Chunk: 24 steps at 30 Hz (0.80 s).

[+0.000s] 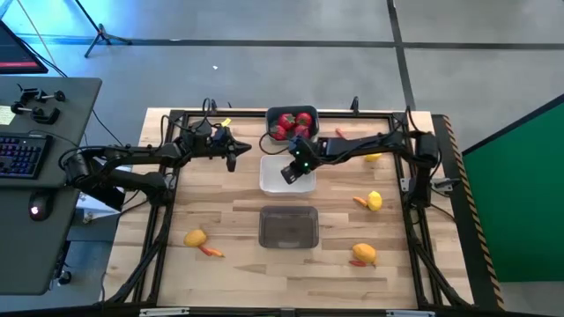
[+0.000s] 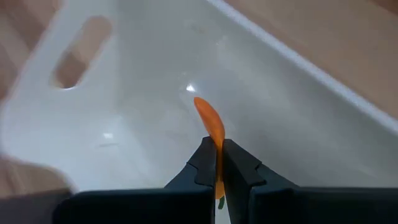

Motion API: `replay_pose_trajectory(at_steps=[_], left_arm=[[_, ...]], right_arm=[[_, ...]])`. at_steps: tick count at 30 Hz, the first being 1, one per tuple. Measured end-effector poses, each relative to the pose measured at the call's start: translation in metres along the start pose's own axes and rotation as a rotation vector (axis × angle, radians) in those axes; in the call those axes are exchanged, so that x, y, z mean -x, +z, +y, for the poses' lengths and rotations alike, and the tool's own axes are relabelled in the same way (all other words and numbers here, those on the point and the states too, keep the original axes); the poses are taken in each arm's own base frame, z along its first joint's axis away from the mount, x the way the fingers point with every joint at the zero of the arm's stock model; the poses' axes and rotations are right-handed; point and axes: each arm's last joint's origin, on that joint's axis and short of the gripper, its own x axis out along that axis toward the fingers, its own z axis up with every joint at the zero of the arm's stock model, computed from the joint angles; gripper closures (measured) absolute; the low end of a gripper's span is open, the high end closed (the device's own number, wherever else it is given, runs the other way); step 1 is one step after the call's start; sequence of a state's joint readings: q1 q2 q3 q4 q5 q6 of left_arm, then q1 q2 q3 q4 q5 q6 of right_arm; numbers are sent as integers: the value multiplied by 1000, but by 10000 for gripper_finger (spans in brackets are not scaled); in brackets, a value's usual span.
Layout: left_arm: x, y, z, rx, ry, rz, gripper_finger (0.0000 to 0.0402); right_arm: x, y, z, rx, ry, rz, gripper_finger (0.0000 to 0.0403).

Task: Sort produce into baskets
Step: Put the orange chili pepper into the white bin, then put the red chili pepper into the white bin

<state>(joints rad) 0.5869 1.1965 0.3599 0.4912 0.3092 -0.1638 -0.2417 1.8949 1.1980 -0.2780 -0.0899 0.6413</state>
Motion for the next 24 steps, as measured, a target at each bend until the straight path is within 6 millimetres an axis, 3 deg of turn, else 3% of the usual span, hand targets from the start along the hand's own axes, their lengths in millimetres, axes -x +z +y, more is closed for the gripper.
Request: replay_pose_trajectory(at_steps=[7, 13, 17, 20, 24], left_arm=[[0, 0, 1, 15, 43, -6, 401], [0, 0, 1, 35, 44, -7, 401], [0, -1, 2, 101, 60, 5, 401], [-1, -1, 4, 170, 123, 69, 401], [-2, 8, 6, 205, 249, 210, 401]], right_arm=[[-3, -1, -2, -51, -27, -8, 386], [0, -2, -2, -56, -16, 16, 290], [19, 4, 3, 2, 45, 8, 238], [46, 9, 2, 49, 26, -35, 245], [87, 15, -6, 101, -29, -88, 319]])
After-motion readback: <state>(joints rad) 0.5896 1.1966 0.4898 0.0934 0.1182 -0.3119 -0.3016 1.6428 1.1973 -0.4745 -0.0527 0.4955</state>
